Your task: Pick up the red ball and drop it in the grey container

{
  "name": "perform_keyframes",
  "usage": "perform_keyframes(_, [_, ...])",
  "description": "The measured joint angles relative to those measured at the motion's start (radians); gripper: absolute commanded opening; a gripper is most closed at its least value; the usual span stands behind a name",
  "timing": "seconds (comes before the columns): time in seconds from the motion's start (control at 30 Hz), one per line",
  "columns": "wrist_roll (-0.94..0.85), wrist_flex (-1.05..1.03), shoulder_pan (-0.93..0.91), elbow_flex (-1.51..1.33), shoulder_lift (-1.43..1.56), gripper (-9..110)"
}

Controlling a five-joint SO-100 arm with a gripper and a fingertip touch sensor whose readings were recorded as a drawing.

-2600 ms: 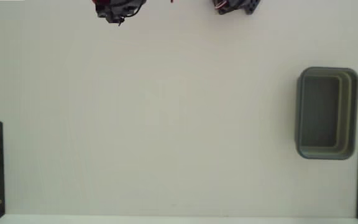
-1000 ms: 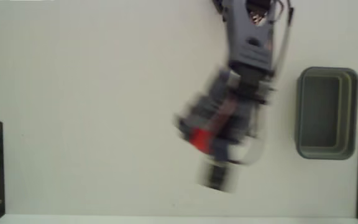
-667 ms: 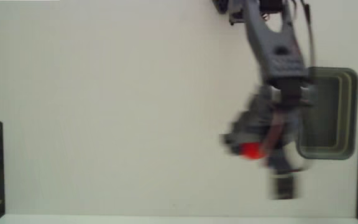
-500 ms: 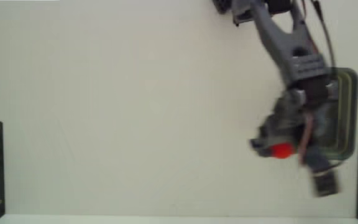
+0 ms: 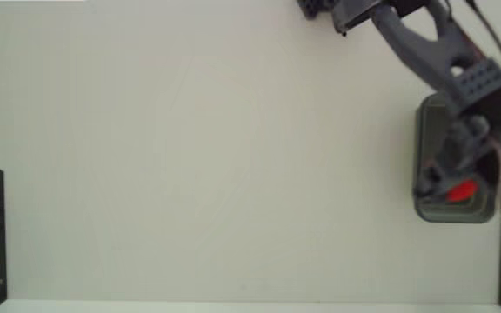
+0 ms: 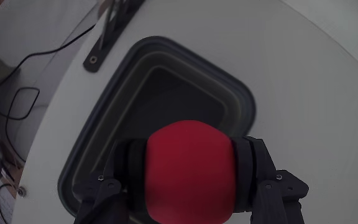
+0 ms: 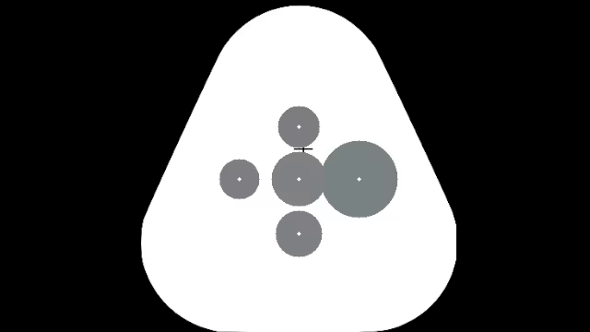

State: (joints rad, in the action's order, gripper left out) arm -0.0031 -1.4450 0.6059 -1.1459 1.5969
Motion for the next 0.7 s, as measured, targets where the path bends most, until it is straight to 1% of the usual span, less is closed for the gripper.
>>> perform_keyframes(0.67, [0.0, 0.005, 0.031, 0.0, 0.002, 66])
perform_keyframes(0.7, [0.0, 0.005, 0.031, 0.0, 0.002, 110])
